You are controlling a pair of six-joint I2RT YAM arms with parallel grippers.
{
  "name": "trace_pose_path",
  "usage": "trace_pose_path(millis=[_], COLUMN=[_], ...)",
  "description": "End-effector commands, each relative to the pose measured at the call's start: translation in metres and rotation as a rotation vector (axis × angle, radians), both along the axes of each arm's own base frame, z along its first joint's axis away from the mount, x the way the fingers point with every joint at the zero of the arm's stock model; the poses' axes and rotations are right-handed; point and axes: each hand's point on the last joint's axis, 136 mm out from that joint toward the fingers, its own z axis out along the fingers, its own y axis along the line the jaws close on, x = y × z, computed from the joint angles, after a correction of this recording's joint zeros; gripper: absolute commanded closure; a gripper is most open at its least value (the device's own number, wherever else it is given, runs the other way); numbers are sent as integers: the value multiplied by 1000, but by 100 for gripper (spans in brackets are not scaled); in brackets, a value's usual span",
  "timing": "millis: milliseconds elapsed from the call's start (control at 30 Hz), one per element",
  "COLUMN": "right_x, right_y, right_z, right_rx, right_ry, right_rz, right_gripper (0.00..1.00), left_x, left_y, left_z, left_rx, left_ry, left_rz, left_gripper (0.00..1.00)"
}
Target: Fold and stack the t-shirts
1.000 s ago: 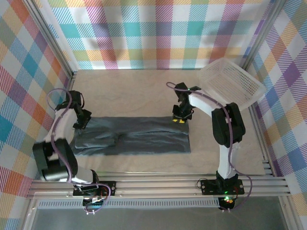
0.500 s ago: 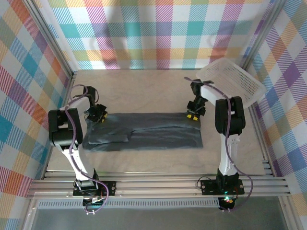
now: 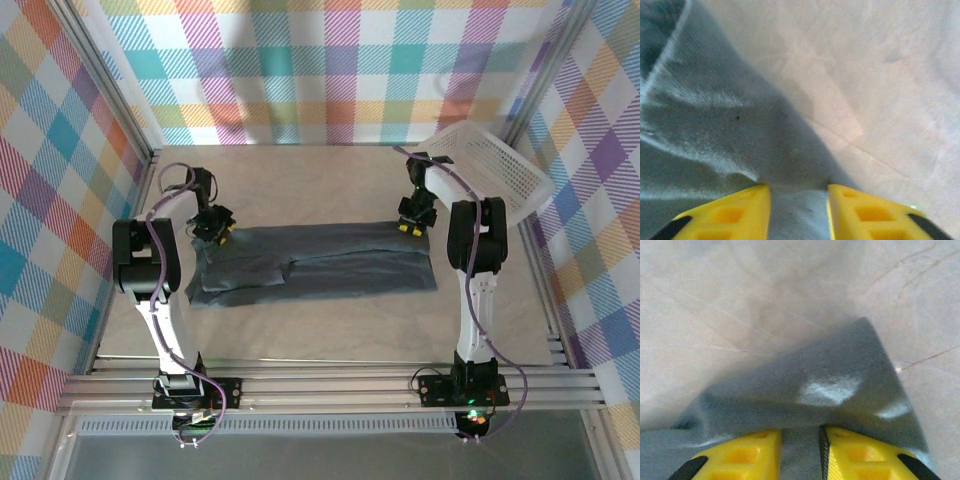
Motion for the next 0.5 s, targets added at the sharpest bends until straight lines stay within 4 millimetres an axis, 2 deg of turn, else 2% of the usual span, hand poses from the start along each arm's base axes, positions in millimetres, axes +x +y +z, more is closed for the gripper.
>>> trace_pose_path(millis=[0,67,167,233,333,400,467], right_x=[4,1,-9,-19,-36,-50,-59], right_y=[15,25,48,69,95,97,84], right_z=[45,62,79,87,92,86,75], right_rx=[-30,-29,38,96,181,208,168], right_ry=[-127,-171,-214,-231,-247,-230,-203], right_rz=[96,123,159,199,260,260,247], right_gripper=[70,66,64,64,63,63,63], left_x=[-15,-30,-60,-87,-123,-140,-150], left_y=[7,-3,-16,-16,-5,-4,-16], left_z=[56,62,51,43,43,44,42], left_rx=[131,112,65,64,111,96,26], left_ry=[-59,-84,-38,31,100,112,108], left_rz=[-48,-64,-97,-105,-97,-65,-14], left_gripper=[56,57,61,62,62,62,62])
